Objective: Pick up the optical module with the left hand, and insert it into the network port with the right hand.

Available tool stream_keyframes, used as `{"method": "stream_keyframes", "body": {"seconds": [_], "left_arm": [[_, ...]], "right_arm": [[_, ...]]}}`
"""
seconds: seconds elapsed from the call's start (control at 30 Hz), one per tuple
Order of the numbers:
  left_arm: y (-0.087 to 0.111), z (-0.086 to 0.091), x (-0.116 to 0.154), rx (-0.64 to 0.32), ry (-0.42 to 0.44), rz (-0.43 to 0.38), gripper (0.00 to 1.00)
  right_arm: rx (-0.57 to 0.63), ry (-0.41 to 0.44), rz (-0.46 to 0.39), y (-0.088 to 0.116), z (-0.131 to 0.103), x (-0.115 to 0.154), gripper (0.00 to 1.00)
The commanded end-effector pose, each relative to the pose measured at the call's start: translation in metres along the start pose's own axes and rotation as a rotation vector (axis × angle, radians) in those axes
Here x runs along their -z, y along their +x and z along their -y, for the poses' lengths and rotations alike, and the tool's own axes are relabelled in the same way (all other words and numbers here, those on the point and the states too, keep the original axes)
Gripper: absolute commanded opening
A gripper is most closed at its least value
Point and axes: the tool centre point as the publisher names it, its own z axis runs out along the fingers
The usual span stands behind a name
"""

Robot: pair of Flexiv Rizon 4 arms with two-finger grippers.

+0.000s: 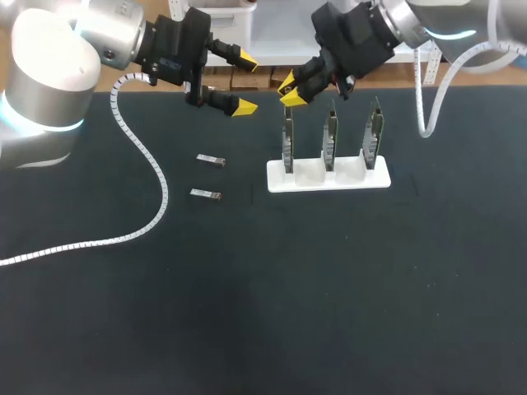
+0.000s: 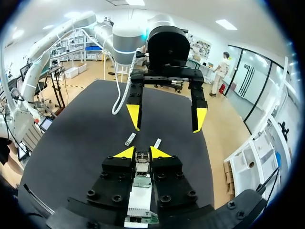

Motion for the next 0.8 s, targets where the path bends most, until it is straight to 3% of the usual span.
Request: {"method": "stream_keyframes", "body": {"seconds": [0.03, 0.8], "left_arm": [[0.000, -0.002, 0.000, 0.001, 0.005, -0.004, 1.00], [0.000, -0.002, 0.000, 0.001, 0.005, -0.004, 1.00]], "right_arm": [[0.003, 0.009, 0.001, 0.000, -0.005, 0.001, 0.00], [-0.003, 0.105, -0.047, -0.012, -0.010, 0.012, 0.00]]}}
